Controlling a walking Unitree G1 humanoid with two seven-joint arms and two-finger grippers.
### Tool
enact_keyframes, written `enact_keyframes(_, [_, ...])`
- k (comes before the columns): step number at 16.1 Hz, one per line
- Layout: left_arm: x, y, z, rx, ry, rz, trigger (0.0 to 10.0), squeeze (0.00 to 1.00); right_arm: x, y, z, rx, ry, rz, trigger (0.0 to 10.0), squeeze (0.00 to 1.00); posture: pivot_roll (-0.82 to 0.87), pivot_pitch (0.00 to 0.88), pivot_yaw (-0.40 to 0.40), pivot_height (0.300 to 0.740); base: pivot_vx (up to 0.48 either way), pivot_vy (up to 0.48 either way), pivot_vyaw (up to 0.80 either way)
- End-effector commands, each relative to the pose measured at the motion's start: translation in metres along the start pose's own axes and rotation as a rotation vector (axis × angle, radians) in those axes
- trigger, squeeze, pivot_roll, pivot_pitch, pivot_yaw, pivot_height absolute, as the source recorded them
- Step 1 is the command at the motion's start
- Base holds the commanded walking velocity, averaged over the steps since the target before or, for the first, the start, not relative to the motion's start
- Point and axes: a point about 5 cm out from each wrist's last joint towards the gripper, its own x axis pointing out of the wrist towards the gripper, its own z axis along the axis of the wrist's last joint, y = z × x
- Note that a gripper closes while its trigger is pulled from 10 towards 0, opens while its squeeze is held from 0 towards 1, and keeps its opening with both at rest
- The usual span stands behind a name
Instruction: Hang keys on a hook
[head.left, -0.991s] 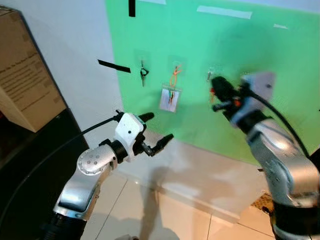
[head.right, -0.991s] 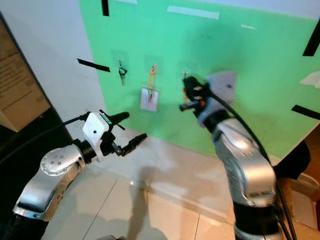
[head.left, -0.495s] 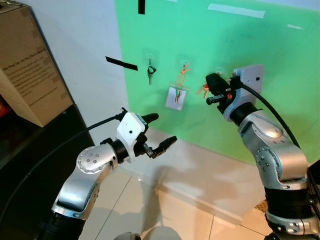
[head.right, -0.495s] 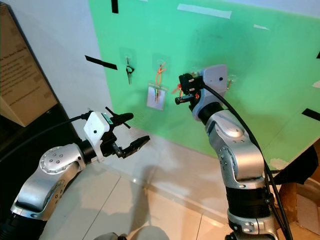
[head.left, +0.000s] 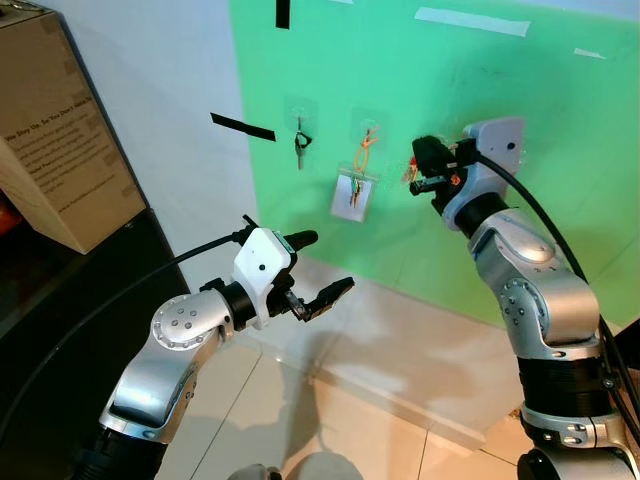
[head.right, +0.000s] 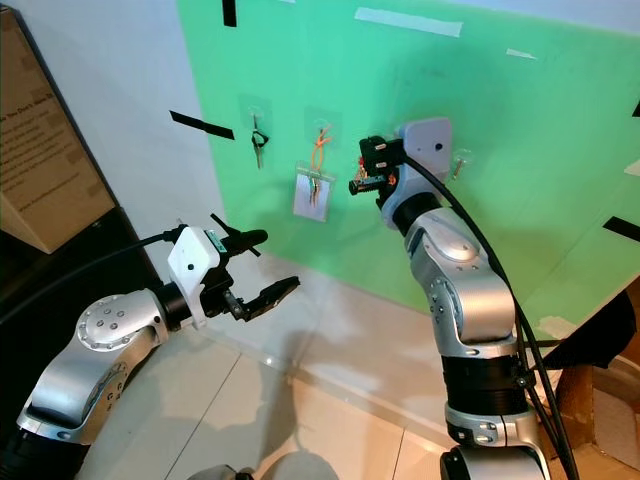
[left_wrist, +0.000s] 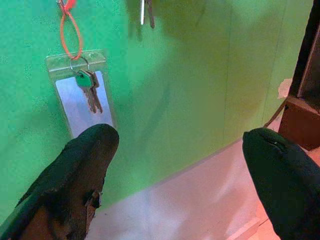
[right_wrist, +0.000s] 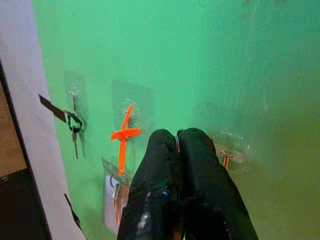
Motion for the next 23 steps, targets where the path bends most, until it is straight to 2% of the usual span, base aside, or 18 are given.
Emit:
enact_keyframes(1, [0.000,-0.001,0.003,0.011,0.001,-0.013,10.0,0.00,0.003,-0.002,0.006,-0.010,-0.021,-0.018,10.0,0.00,-0.11,0.000,0.010,0.740,0.000,0.000,0.00])
enact_keyframes(3, [0.000,-0.001,0.003,0.012,0.005,-0.014,10.0,0.00,0.005,-0.004,0.004,-0.017,-0.012,-0.035,10.0,0.00,-0.11,0.000,0.011,0.740,0.000,0.000,0.00])
enact_keyframes(5, [0.000,-0.001,0.003,0.015,0.012,-0.019,10.0,0.00,0.006,-0.016,-0.003,-0.029,0.022,-0.118,10.0,0.00,-0.11,0.000,0.018,0.740,0.000,0.000,0.00])
enact_keyframes(7, [0.001,-0.001,0.003,0.018,0.016,-0.022,10.0,0.00,0.005,-0.021,-0.007,-0.038,0.044,-0.144,10.0,0.00,-0.11,0.000,0.022,0.740,0.000,0.000,0.00])
enact_keyframes(13, [0.001,-0.002,0.002,0.023,0.022,-0.022,10.0,0.00,-0.008,-0.025,-0.013,-0.049,0.079,-0.135,10.0,0.00,-0.11,0.000,0.017,0.740,0.000,0.000,0.00])
enact_keyframes(17, [0.001,-0.002,0.003,0.021,0.016,-0.014,10.0,0.00,-0.020,-0.025,-0.006,0.024,0.040,-0.071,10.0,0.00,-0.11,0.000,0.009,0.740,0.000,0.000,0.00])
enact_keyframes(23, [0.000,-0.005,0.001,0.009,0.018,-0.010,10.0,0.00,-0.031,-0.028,-0.011,0.034,0.066,-0.057,10.0,0.00,-0.11,0.000,0.004,0.740,0.000,0.000,0.00])
